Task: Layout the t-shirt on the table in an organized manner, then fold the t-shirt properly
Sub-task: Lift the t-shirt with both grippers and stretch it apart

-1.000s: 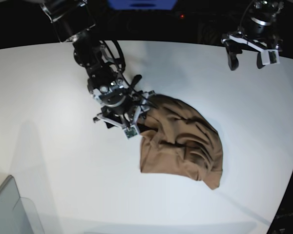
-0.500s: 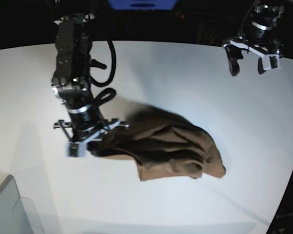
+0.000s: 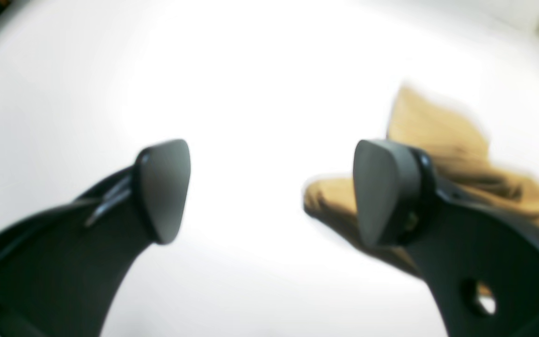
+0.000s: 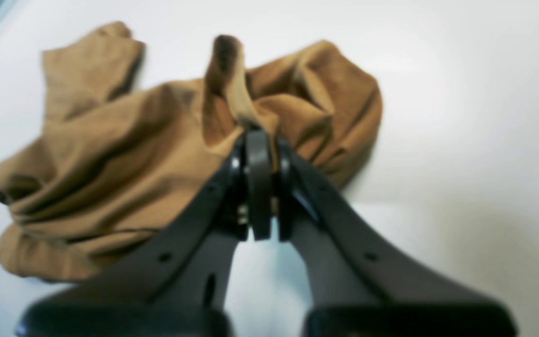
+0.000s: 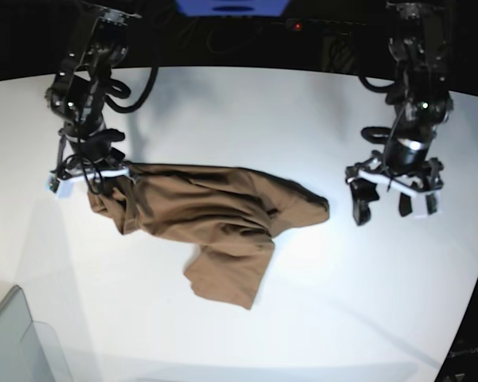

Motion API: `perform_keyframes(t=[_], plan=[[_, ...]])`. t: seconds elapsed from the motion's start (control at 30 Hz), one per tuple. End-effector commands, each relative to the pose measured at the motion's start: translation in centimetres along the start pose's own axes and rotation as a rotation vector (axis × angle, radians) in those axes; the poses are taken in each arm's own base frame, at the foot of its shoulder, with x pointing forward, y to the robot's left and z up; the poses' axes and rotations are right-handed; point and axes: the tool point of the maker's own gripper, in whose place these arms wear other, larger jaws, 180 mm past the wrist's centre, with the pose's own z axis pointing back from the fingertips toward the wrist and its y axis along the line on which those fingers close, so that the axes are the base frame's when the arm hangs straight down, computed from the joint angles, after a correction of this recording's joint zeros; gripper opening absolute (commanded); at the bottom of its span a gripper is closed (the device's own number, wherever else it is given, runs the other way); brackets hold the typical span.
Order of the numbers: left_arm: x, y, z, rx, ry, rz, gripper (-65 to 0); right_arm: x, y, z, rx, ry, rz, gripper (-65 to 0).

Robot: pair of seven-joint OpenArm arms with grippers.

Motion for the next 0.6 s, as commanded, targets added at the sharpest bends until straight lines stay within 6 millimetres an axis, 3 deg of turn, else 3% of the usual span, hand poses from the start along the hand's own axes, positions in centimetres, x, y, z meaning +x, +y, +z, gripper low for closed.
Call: perform_keyframes(t=[0.0,0.13,0.23,0.47,0.57], plan=[[1.2,-0.6,-1.1,-0.016,-0.022,0.0,-12.7,1.6,0.5,0.1,0.022,-0.047,0.018,-65.0],[-1.8,-1.9,-4.7,-0.038,0.085,0.04,-12.8,1.3,-0.2,0.3,0.009,-0.034,0.04,-65.0],[-2.6,-3.2,-6.8,-0.065,0.126,0.027,-12.9,1.3,-0.5,0.3,0.004,-0.032,0.049,-65.0],[-5.0,-3.9,-8.8,-0.076,0.208,0.01,-13.4,1.6,-0.9,0.3,-0.004,-0.036,0.063,-65.0],[-6.2,-4.3,-9.3,-0.084,0.247,-0.004,-23.3,1.7,-1.1,0.3,-0.008,-0.036,0.064,-65.0]])
